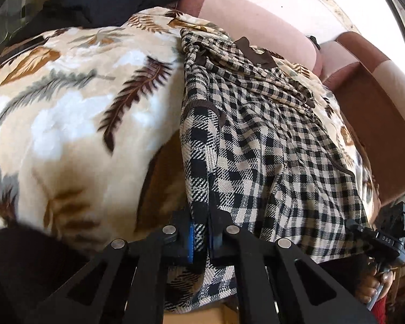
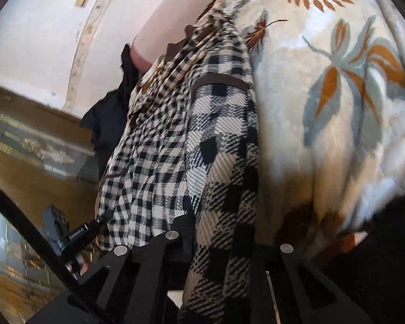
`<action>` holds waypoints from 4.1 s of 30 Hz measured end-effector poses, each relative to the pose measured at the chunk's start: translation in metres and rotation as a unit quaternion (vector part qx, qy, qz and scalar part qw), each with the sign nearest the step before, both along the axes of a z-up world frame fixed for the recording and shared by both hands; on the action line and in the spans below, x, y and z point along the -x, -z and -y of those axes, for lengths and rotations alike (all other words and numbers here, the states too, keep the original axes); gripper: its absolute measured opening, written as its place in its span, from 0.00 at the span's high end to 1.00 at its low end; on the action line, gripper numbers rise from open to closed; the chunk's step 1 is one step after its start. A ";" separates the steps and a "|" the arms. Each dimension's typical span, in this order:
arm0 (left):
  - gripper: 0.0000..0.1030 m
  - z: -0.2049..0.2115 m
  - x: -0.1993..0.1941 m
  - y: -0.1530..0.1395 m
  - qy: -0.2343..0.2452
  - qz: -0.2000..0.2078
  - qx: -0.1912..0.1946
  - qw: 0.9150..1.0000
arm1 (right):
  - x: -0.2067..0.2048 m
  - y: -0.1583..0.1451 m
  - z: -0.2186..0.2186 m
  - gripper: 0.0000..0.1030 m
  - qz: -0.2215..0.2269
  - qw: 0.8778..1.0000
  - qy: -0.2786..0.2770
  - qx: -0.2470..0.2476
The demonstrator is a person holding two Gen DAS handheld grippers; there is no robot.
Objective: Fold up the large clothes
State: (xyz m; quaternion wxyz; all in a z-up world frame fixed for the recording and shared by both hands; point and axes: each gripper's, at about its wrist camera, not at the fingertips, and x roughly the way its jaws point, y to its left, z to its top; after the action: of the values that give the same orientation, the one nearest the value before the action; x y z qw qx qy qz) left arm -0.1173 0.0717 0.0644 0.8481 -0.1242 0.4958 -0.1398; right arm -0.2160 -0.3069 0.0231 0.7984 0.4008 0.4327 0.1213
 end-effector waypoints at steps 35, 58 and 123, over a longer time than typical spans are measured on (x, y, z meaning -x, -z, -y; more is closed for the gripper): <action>0.93 0.001 -0.271 0.002 -0.068 -0.013 0.065 0.995 | -0.309 -0.032 0.065 0.92 -0.009 0.994 0.083 0.074; 0.30 -0.035 -0.336 0.008 -0.150 0.021 0.219 0.964 | -0.355 0.008 0.137 0.42 0.016 0.980 0.176 -0.094; 0.36 0.011 -0.213 0.047 -0.071 -0.009 -0.157 0.985 | -0.176 -0.012 0.060 0.86 -0.071 0.952 0.011 0.297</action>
State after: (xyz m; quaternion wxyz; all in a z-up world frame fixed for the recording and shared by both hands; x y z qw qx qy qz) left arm 0.0959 0.0612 0.0178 0.8601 -0.0254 0.5094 0.0015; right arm -0.0399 -0.3672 0.0353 0.8498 0.1573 0.5006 -0.0502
